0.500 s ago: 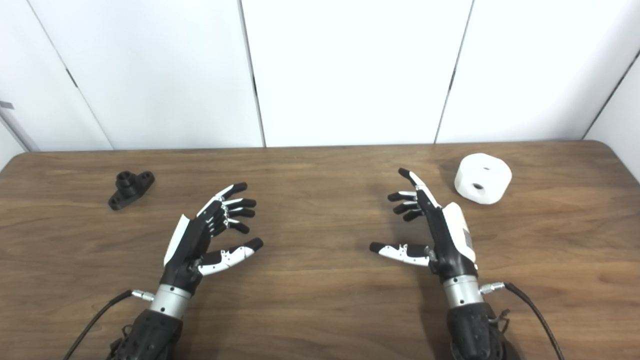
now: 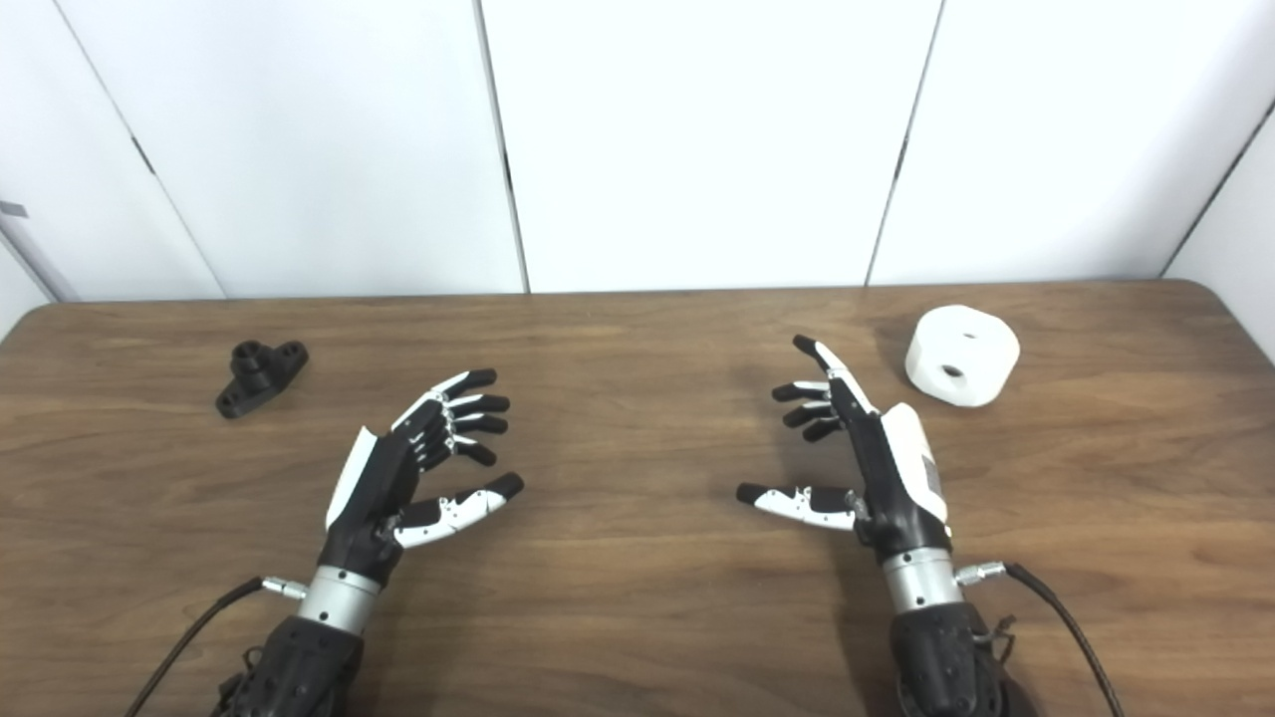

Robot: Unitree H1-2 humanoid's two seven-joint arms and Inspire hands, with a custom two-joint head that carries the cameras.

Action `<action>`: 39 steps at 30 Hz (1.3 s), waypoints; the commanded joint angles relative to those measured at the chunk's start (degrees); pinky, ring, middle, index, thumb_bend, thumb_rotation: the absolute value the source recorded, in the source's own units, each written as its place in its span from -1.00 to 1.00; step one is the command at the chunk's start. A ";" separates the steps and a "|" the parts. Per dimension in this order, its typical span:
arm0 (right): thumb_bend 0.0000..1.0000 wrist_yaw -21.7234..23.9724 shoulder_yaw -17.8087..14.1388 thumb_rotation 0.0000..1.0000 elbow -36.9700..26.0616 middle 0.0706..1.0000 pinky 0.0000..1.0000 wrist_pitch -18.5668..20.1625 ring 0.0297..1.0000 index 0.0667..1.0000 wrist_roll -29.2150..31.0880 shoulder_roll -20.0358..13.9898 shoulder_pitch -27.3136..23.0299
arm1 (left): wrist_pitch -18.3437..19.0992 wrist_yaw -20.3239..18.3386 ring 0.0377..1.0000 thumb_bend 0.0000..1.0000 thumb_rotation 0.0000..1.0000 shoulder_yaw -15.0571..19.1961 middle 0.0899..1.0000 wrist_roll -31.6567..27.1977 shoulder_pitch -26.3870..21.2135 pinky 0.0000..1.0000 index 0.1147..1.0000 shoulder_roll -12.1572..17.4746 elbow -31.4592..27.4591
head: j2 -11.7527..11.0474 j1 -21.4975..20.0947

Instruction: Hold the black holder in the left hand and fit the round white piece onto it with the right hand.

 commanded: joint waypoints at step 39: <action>0.21 0.92 -3.81 -0.65 0.88 0.30 -0.03 -6.72 0.16 0.68 4.21 -5.42 -0.88 | 4.04 -1.25 0.11 0.47 -0.91 -5.04 0.29 8.70 -6.39 -0.09 0.31 2.38 2.49 | -5.84 21.99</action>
